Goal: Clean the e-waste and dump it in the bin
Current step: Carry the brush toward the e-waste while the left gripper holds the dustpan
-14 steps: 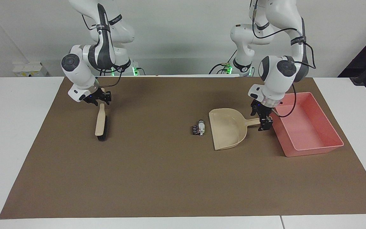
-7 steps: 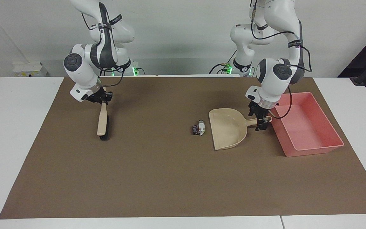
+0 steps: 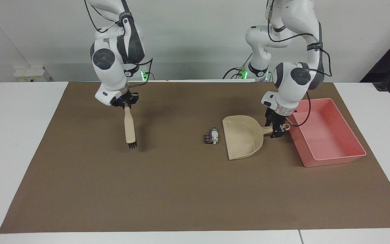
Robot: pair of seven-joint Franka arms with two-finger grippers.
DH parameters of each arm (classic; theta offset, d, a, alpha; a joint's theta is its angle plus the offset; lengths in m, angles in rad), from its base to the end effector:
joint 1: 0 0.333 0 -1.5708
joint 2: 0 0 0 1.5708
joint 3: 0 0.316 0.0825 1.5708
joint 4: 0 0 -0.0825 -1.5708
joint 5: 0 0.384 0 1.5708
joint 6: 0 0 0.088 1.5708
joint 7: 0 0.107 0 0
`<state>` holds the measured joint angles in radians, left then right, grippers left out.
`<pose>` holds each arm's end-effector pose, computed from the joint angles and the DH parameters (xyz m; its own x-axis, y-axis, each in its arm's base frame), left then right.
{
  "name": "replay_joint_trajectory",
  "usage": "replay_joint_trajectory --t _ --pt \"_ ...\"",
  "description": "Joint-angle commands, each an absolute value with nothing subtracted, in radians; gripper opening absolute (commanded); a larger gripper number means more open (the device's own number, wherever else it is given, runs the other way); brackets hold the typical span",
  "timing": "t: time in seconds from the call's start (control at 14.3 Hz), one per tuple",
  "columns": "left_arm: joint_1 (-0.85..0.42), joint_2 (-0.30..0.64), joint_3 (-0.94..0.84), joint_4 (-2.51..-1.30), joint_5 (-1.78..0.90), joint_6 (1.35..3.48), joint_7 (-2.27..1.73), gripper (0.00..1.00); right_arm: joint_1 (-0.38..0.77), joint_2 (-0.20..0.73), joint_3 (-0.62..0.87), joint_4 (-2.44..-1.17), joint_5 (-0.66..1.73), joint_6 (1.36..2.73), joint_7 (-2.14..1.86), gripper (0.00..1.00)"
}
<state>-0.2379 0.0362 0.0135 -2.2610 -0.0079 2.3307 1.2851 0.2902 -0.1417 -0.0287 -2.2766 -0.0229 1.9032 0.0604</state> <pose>0.5140 -0.1175 0.3484 0.0663 -0.9977 0.0146 -0.9973 -0.0668 -0.0306 0.4513 0.1189 0.3975 0.9525 0.2014 -0.2284 0.2135 -0.9765 0.0291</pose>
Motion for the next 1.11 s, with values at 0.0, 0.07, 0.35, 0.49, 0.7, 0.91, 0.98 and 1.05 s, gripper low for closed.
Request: replay_joint_trajectory --t 0.0,0.07,0.35,0.49,0.7,0.91,0.98,1.05 --pt "-0.261 0.012 0.025 -2.284 -0.015 2.344 1.279 0.17 0.359 -0.098 -0.028 -2.214 0.000 1.885 0.136 0.00" --pt "-0.264 0.012 0.025 -2.284 -0.015 2.339 1.279 0.16 0.397 -0.071 -0.028 -2.179 0.021 1.884 0.173 0.00" --pt "-0.270 0.014 0.029 -2.203 -0.006 2.196 1.279 0.03 0.517 0.038 -0.026 -2.070 0.084 1.884 0.337 0.00" --pt "-0.268 0.020 0.031 -2.166 -0.002 2.148 1.279 0.00 0.569 0.121 -0.026 -1.999 0.100 1.881 0.418 0.00" --pt "-0.297 0.020 0.026 -2.166 0.174 2.170 1.276 0.00 0.610 0.189 -0.023 -1.918 0.142 1.848 0.492 0.00" --pt "-0.313 0.017 0.028 -2.180 0.199 2.190 1.279 0.00 0.635 0.190 -0.025 -1.924 0.147 1.856 0.525 0.00" --pt "-0.319 0.014 0.028 -2.190 0.199 2.192 1.279 0.00 0.635 0.190 -0.023 -1.927 0.147 1.858 0.525 0.00" --pt "-0.319 0.012 0.028 -2.192 0.199 2.191 1.279 0.00 0.638 0.190 -0.023 -1.928 0.147 1.861 0.529 0.00"
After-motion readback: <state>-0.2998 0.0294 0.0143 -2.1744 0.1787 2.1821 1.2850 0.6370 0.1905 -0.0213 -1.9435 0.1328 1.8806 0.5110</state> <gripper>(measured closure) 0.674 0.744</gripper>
